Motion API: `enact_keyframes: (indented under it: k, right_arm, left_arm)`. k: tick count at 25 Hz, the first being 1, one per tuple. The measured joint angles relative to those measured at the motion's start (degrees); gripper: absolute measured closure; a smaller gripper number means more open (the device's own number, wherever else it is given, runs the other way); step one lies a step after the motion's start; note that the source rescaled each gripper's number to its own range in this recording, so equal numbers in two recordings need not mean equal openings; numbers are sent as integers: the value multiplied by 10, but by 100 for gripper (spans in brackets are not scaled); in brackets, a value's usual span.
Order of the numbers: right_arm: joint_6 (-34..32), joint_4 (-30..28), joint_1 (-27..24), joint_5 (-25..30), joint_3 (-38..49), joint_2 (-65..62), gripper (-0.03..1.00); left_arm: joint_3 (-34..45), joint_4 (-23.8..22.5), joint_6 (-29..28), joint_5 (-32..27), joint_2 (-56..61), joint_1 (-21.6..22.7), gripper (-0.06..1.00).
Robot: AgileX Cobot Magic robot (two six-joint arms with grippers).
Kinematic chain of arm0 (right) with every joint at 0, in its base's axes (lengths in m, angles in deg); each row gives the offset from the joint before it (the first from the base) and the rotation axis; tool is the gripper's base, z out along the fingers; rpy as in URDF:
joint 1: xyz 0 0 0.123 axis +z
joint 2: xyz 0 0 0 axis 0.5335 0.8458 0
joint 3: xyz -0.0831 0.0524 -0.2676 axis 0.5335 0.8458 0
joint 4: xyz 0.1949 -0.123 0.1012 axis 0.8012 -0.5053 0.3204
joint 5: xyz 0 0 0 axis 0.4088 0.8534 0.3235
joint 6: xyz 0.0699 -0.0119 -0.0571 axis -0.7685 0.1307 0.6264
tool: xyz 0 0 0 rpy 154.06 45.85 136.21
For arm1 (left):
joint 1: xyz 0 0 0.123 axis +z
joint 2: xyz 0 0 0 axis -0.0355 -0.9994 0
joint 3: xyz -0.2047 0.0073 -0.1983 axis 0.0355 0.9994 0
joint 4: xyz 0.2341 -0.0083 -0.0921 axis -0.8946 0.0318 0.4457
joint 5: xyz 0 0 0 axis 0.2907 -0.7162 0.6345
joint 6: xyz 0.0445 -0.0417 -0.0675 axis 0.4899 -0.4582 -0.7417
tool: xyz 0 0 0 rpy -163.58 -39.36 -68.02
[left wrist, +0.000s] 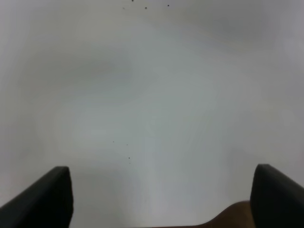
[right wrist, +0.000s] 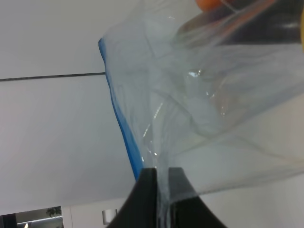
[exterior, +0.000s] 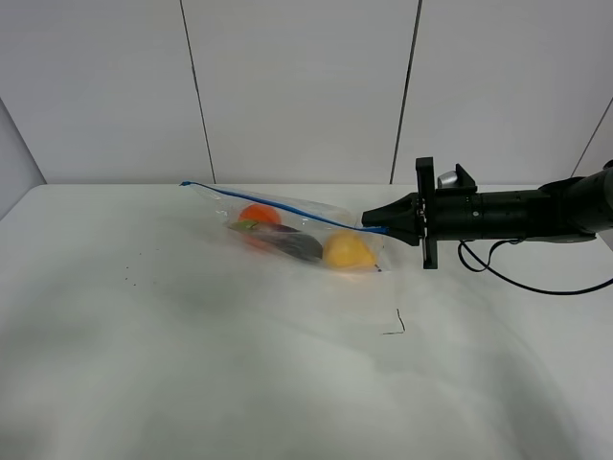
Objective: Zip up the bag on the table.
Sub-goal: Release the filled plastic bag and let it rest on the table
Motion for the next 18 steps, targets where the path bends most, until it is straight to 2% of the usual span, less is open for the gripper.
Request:
enact_keyframes:
  k: [4,11,18]
  right_arm:
    - [0,0,0,0,0,0,97]
    - [0,0,0,0,0,0,97]
    - [0,0,0,0,0,0,97]
  left_arm:
    - [2,0,0,0,14,0,-5]
    - [3,0,-2,-1,120,0,-5]
    - [3,0,-10,0,125,0,-5]
